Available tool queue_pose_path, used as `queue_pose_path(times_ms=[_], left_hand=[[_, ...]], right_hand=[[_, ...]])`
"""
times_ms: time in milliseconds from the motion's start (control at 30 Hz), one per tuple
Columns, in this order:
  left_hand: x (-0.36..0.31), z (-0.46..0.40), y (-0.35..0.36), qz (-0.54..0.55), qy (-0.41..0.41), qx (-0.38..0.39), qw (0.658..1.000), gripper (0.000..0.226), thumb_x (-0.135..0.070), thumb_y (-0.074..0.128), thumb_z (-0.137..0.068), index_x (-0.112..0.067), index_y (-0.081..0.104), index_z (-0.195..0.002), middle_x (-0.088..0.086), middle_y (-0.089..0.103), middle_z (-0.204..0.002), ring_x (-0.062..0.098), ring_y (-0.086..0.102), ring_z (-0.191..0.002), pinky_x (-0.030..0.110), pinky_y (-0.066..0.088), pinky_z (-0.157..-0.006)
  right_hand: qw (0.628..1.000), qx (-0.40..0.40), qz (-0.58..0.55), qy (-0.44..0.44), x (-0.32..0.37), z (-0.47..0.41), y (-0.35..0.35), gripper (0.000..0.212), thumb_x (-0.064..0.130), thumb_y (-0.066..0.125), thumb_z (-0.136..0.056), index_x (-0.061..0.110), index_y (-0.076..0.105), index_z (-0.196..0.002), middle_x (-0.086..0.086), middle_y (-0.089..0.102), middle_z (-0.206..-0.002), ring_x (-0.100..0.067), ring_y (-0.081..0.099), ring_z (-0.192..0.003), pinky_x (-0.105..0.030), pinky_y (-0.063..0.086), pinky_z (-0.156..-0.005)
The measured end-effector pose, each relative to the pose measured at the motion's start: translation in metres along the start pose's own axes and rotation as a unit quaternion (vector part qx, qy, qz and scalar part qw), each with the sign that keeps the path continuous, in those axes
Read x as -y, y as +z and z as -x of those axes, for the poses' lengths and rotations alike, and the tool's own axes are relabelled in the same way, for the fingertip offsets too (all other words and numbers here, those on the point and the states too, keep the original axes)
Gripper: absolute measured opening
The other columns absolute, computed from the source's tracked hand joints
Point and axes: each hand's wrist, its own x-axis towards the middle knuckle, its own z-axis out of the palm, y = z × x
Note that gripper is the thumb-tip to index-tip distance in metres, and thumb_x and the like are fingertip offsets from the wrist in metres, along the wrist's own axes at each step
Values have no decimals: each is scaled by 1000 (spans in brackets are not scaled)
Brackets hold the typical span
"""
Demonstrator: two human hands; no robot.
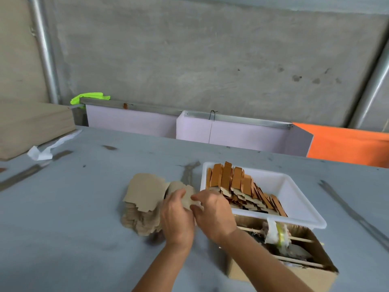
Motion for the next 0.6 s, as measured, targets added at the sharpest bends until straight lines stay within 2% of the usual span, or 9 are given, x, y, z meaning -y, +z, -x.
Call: queue_pose_path(times_ms=[67, 100, 200, 367, 500, 533, 567, 600], left_hand=[[9, 0, -11, 19, -22, -6, 1000, 49, 20, 45, -70, -2, 66, -109, 15, 67, -106, 33, 59, -102, 35, 41, -89], [12, 0, -16, 23, -27, -12, 999, 50, 22, 45, -69, -1, 66, -108, 14, 67, -105, 32, 60, -101, 35, 42, -89], [19, 1, -26, 31, -42, -35, 998, 50, 24, 45, -67, -1, 67, -106, 13, 67, -100, 32, 60, -98, 35, 43, -87], [25, 9, -36, 41, -43, -47, 997, 48, 24, 45, -68, 0, 68, -102, 15, 67, -95, 32, 60, -94, 33, 42, -83], [31, 14, -38, 40, -30, -58, 997, 42, 21, 46, -74, -2, 69, -101, 14, 68, -94, 30, 60, -92, 27, 39, -78], [31, 14, -38, 41, -30, -63, 997, 40, 20, 46, -75, -2, 69, -100, 14, 68, -93, 30, 61, -91, 26, 38, -77], [32, 15, -38, 43, -31, -66, 996, 39, 20, 46, -76, -2, 69, -100, 15, 69, -93, 30, 61, -91, 25, 38, -77], [33, 16, -38, 44, -34, -66, 996, 39, 20, 46, -76, -1, 69, -99, 14, 69, -92, 30, 62, -90, 25, 38, -77]], right_hand=[[997, 55, 49, 1, 9, 7, 10, 25, 22, 53, -89, 10, 65, -108, -7, 64, -110, -26, 58, -103, -33, 45, -85], [994, 79, 79, 1, 14, 10, 16, 23, 22, 51, -90, 10, 64, -105, -8, 62, -107, -29, 59, -98, -33, 45, -79], [978, 130, 163, 11, 27, 13, 32, 18, 14, 48, -92, 7, 58, -104, -12, 56, -106, -32, 60, -91, -33, 38, -64], [954, 162, 253, 18, 30, 11, 48, 31, 5, 60, -85, 3, 50, -115, -15, 49, -113, -25, 61, -90, -31, 38, -57], [958, 144, 249, 13, 30, 12, 48, 23, 2, 57, -84, 5, 53, -107, -15, 54, -108, -28, 61, -90, -25, 25, -45], [963, 126, 240, 11, 31, 12, 45, 22, 4, 65, -77, 6, 57, -98, -15, 59, -99, -27, 63, -83, -23, 22, -44], [963, 120, 240, 10, 34, 13, 40, 27, 8, 78, -60, 8, 62, -81, -12, 63, -82, -24, 64, -67, -19, 20, -42], [968, 105, 227, 14, 39, 15, 35, 37, 12, 87, -34, 12, 62, -61, -7, 60, -61, -20, 59, -48, -16, 17, -40]])
